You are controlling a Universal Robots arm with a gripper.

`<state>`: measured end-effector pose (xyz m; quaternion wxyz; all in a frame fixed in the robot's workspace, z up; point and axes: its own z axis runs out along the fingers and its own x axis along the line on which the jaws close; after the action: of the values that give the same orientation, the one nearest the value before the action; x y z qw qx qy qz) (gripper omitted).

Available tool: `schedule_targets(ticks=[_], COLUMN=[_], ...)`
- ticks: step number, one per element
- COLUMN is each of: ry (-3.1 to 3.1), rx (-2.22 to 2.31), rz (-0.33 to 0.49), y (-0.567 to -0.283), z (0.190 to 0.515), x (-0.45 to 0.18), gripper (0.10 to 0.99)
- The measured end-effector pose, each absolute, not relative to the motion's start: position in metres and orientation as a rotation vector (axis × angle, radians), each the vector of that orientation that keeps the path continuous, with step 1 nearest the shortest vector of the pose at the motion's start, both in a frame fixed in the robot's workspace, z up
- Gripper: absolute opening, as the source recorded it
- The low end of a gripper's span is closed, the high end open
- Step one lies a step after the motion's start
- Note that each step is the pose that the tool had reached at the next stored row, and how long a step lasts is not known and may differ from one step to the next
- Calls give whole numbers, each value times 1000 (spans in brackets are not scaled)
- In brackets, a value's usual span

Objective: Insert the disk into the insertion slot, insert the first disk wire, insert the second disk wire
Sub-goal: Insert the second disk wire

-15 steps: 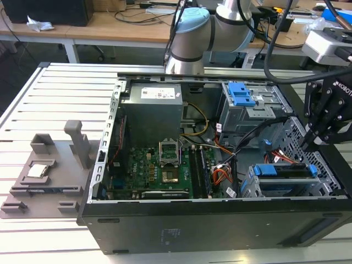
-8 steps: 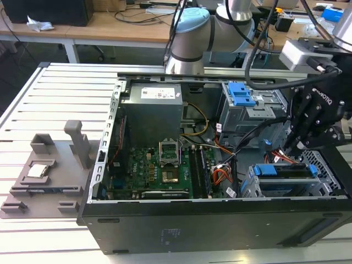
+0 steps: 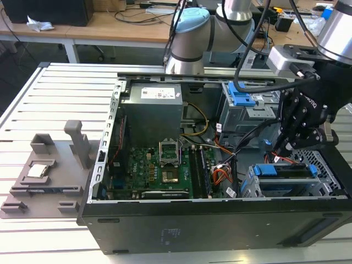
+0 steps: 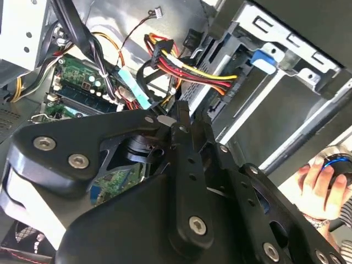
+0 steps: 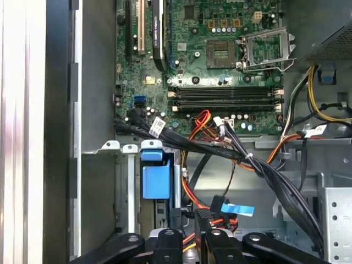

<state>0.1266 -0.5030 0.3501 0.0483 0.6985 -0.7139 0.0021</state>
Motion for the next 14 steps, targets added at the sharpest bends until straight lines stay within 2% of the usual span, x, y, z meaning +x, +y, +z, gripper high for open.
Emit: schedule_targets(ticks=[14], ry=[-2200], rx=[2109], rz=[1], y=[-474], z=[339], x=[118], gripper=[239])
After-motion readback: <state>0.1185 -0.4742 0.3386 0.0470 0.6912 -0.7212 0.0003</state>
